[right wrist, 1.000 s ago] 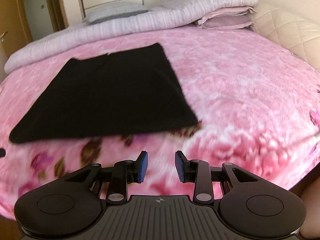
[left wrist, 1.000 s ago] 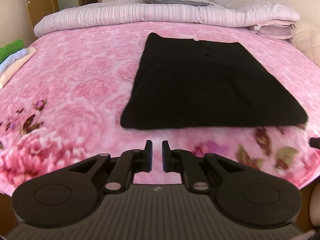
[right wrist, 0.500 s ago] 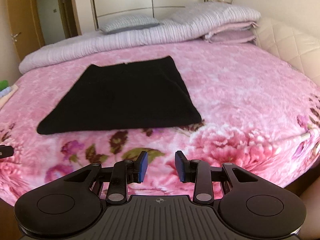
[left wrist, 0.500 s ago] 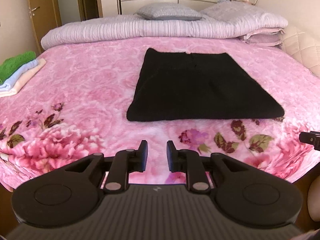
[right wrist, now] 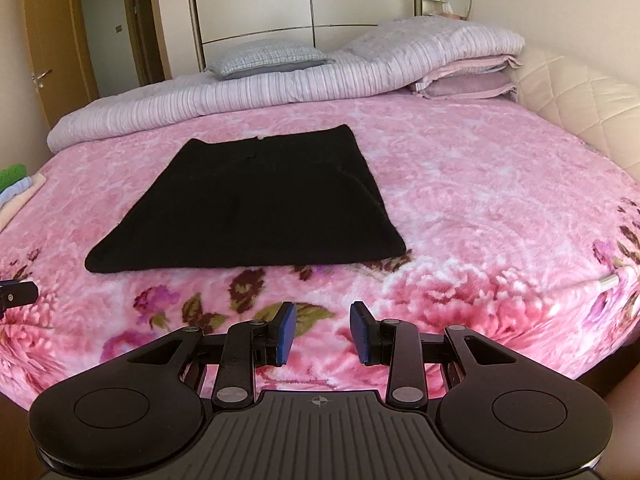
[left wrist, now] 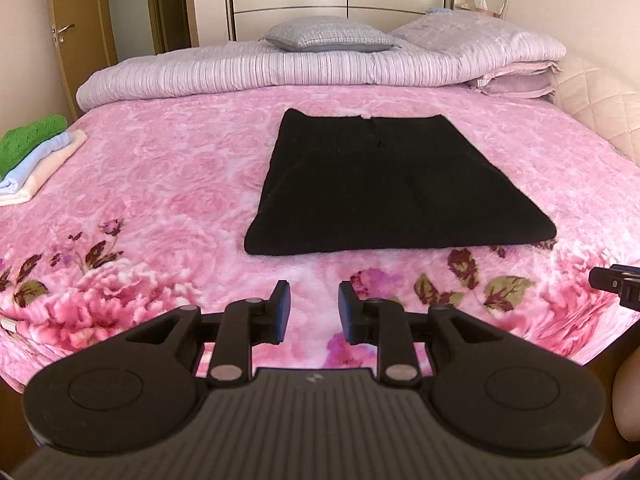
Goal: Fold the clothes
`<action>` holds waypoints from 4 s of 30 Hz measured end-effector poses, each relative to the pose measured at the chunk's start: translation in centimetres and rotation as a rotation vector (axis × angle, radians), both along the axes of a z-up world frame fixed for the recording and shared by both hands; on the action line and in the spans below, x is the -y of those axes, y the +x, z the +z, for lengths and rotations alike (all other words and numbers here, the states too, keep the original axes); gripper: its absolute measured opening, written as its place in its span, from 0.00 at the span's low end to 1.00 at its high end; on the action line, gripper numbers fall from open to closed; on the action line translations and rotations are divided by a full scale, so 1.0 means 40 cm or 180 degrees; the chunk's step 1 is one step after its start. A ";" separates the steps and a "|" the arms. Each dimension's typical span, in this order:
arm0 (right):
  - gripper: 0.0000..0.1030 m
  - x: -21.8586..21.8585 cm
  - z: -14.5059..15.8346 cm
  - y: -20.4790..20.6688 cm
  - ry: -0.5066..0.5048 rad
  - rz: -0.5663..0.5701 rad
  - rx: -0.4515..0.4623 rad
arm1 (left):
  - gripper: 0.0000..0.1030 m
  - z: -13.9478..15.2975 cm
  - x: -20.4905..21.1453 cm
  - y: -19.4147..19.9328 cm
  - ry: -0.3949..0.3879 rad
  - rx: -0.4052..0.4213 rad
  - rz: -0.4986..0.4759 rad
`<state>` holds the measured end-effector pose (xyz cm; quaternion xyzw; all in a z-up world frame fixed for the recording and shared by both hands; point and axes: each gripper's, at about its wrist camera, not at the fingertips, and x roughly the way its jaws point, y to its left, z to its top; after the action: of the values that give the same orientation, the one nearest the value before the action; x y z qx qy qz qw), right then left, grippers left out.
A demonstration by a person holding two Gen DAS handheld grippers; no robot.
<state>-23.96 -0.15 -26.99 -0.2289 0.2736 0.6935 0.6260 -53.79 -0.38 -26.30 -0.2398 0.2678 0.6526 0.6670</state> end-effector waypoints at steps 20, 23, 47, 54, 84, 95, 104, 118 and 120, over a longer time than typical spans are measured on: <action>0.59 -0.106 -0.170 0.001 0.0353 0.0752 0.1409 | 0.35 -0.216 -0.145 -0.010 0.0338 -0.1575 -0.0971; 0.59 -0.131 -0.212 -0.019 0.0455 0.1034 0.1925 | 0.35 -0.258 -0.178 -0.004 0.0352 -0.1958 -0.1238; 0.13 -0.333 -0.369 0.010 0.0808 0.2352 0.3375 | 0.14 -0.445 -0.338 -0.042 0.0837 -0.3426 -0.2758; 0.08 -0.325 -0.357 0.017 0.0771 0.2404 0.3334 | 0.09 -0.400 -0.328 -0.065 0.0761 -0.3014 -0.2720; 0.08 0.059 -0.063 0.098 0.0411 0.2601 0.2052 | 0.09 -0.082 0.042 -0.115 0.0758 -0.2166 -0.2677; 0.11 -0.334 0.160 0.136 0.0576 0.2500 0.1512 | 0.12 0.104 -0.402 -0.098 0.0808 -0.1576 -0.2574; 0.51 -0.674 0.077 0.215 0.0421 0.0784 0.0506 | 0.29 0.030 -0.753 -0.167 0.0463 -0.0180 -0.1192; 0.51 -0.848 -0.187 0.355 -0.0382 -0.0054 -0.1132 | 0.28 -0.235 -0.953 -0.253 -0.0408 0.1366 -0.0410; 0.46 -0.866 -0.213 0.347 -0.0401 -0.0104 -0.1183 | 0.13 -0.251 -0.974 -0.231 -0.0403 0.1274 -0.0442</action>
<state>-10.07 34.51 -35.51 -0.1312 0.4311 0.6951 0.5602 -63.02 38.57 -36.36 -0.3869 0.1864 0.5264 0.7338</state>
